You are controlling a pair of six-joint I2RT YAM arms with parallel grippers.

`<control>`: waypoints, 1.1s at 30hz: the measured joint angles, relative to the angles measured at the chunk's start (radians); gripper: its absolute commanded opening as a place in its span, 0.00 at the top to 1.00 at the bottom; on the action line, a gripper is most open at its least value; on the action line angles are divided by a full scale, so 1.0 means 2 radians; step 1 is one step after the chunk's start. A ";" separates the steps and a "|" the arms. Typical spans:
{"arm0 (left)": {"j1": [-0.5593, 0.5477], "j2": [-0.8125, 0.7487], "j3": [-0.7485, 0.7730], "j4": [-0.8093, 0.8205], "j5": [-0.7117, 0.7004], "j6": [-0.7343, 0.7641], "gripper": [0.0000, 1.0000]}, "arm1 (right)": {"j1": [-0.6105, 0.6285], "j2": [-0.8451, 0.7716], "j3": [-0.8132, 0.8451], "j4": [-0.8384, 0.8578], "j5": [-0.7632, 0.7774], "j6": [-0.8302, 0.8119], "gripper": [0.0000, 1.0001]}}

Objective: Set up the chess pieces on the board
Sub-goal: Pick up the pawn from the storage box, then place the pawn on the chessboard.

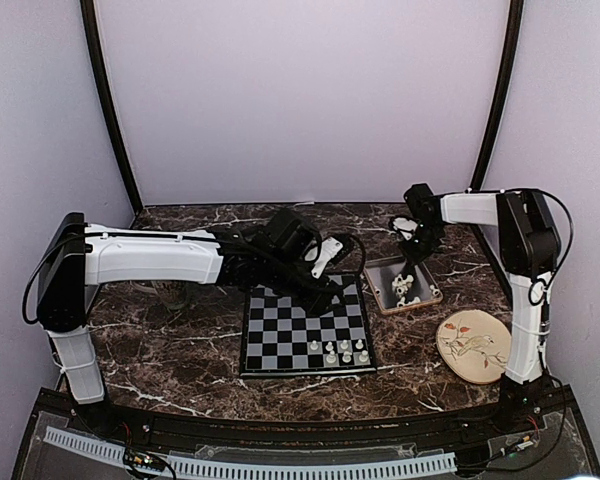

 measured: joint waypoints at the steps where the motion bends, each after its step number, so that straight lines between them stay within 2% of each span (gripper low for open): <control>1: 0.000 0.000 0.000 0.000 0.001 0.000 0.55 | -0.001 0.000 0.000 -0.001 -0.002 -0.001 0.94; 7: 0.000 0.000 -0.001 0.000 -0.006 0.000 0.55 | -0.003 -0.015 -0.019 0.000 -0.016 -0.019 0.96; 14: 0.017 -0.035 -0.052 0.004 -0.017 -0.018 0.55 | 0.019 -0.092 -0.073 -0.044 -0.021 -0.086 0.97; 22: 0.064 -0.113 -0.116 0.027 -0.034 -0.047 0.55 | 0.138 -0.154 -0.065 -0.109 0.022 -0.178 0.96; 27: 0.066 -0.151 -0.139 0.027 -0.053 -0.052 0.55 | 0.227 -0.144 -0.041 -0.154 0.089 -0.222 0.96; 33: 0.066 -0.181 -0.161 0.031 -0.067 -0.056 0.54 | 0.314 -0.091 0.002 -0.187 0.166 -0.262 0.96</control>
